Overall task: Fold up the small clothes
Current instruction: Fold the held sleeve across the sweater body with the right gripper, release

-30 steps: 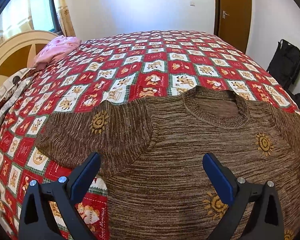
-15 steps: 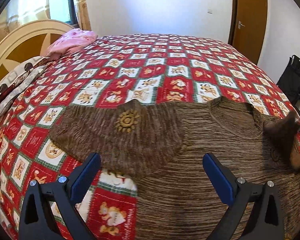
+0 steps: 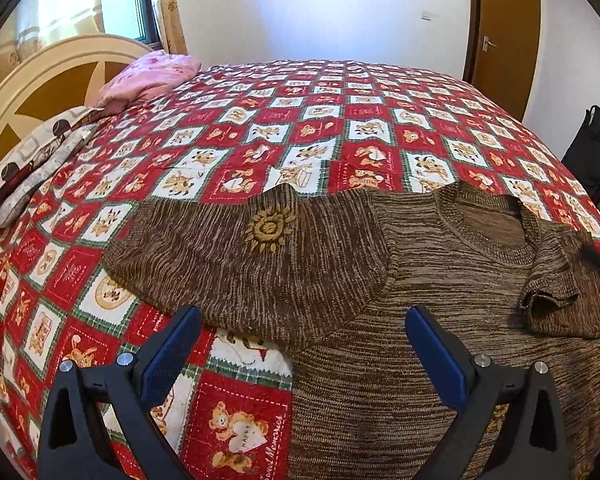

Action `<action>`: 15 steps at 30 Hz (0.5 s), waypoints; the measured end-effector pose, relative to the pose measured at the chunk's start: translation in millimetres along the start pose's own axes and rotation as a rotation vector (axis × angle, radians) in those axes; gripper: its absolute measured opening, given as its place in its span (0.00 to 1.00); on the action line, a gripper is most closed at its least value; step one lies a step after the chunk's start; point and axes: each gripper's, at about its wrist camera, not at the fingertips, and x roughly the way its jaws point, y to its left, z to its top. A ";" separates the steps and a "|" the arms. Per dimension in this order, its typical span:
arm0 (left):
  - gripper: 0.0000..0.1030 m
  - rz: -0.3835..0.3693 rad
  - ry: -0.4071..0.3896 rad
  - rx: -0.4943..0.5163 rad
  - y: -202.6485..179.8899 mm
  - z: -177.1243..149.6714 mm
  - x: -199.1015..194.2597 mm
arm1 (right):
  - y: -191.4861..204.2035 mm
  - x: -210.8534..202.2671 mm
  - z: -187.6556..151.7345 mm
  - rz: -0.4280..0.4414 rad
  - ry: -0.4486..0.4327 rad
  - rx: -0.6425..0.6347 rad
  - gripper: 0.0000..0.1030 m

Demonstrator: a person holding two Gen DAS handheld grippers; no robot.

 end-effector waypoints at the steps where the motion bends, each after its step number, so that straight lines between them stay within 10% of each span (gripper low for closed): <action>1: 0.99 0.002 -0.001 0.000 -0.2 -0.1 0.3 | -14.0 -1.7 7.9 -0.043 -0.005 0.030 0.24; 9: 0.99 0.022 0.002 -0.014 7.7 -0.4 2.4 | -67.1 39.8 0.4 -0.244 0.113 0.205 0.24; 15: 0.99 0.044 0.027 -0.023 11.7 -2.5 10.1 | -28.3 72.5 9.8 -0.141 0.178 0.118 0.27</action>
